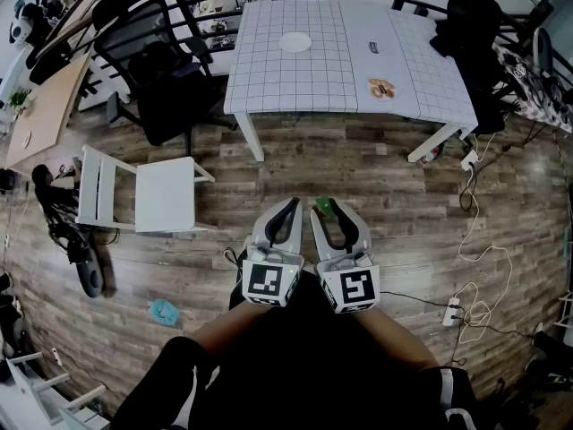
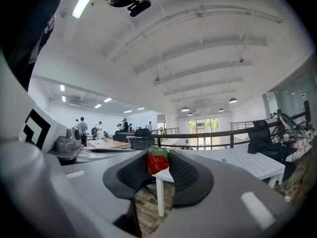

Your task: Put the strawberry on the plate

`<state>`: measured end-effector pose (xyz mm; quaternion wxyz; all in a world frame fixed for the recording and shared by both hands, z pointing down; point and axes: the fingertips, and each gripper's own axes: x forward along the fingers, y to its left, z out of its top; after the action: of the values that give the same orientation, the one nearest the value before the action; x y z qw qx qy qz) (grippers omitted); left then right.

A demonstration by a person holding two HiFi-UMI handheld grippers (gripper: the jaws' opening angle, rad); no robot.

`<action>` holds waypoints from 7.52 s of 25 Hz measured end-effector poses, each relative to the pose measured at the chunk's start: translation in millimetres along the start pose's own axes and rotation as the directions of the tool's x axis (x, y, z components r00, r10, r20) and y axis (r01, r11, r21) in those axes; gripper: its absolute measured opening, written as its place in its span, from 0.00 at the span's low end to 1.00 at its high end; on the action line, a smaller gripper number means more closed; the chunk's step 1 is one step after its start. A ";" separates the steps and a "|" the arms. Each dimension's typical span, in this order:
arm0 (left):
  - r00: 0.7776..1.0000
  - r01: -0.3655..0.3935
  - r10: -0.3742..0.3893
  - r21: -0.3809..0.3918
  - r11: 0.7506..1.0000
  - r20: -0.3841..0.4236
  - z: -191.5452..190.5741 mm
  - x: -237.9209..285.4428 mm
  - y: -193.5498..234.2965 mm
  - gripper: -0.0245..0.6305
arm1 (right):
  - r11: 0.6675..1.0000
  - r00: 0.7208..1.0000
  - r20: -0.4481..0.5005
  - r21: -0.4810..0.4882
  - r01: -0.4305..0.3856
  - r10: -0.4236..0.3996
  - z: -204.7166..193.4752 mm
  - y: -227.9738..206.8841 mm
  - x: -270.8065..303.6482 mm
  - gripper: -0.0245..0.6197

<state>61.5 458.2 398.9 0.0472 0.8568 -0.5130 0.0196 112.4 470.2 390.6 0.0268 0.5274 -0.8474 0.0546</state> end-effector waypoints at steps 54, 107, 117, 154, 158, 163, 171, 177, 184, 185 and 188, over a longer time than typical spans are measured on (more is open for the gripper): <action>1.000 0.029 -0.028 -0.120 0.992 0.007 55.6 326.3 252.7 0.05 | 0.992 0.992 -0.055 0.060 0.113 -0.110 45.2 -155.3 384.8 0.25; 0.993 -0.106 0.094 -0.193 0.976 -0.067 23.6 508.0 381.0 0.05 | 0.986 0.978 -0.199 0.146 0.086 -0.056 5.0 -262.7 604.2 0.25; 0.983 -0.132 0.106 -0.172 0.976 -0.152 1.6 561.3 394.4 0.05 | 0.984 0.964 -0.267 0.172 0.040 0.008 -27.1 -291.8 668.3 0.25; 0.926 -0.329 0.271 -0.208 0.921 -0.263 -48.5 602.9 423.9 0.05 | 0.992 0.835 -0.539 0.109 -0.067 0.116 -213.7 -338.0 794.9 0.25; 0.920 -0.344 0.280 -0.218 0.913 -0.275 -50.5 596.8 430.1 0.05 | 0.993 0.821 -0.562 0.100 -0.057 0.104 -228.3 -339.7 801.4 0.25; 0.909 -0.366 0.301 -0.206 0.907 -0.289 -51.7 590.2 434.2 0.05 | 0.995 0.794 -0.599 0.073 -0.074 0.103 -245.1 -339.9 811.4 0.25; 0.905 -0.369 0.302 -0.204 0.907 -0.298 -52.8 597.7 435.6 0.05 | 0.995 0.759 -0.644 0.037 -0.091 0.094 -262.2 -344.9 814.2 0.25; 0.910 -0.352 0.286 -0.197 0.915 -0.301 -56.2 595.4 431.3 0.05 | 0.991 0.771 -0.625 0.029 -0.133 0.122 -260.1 -338.0 815.5 0.30; 0.914 -0.347 0.283 -0.198 0.917 -0.291 -54.4 588.6 431.8 0.05 | 0.992 0.773 -0.623 0.037 -0.124 0.119 -253.5 -337.6 809.6 0.30; 0.914 -0.347 0.283 -0.200 0.916 -0.290 -53.1 587.4 432.0 0.05 | 0.991 0.771 -0.625 0.043 -0.125 0.124 -251.6 -336.0 807.7 0.31; 0.916 -0.347 0.286 -0.199 0.916 -0.283 -50.7 583.9 434.1 0.05 | 0.989 0.768 -0.625 0.052 -0.136 0.138 -245.0 -330.6 803.4 0.31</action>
<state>-44.1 -252.5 523.6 0.2126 0.7400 -0.6343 0.0704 50.7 -360.8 737.8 0.3020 0.4161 -0.8262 0.2302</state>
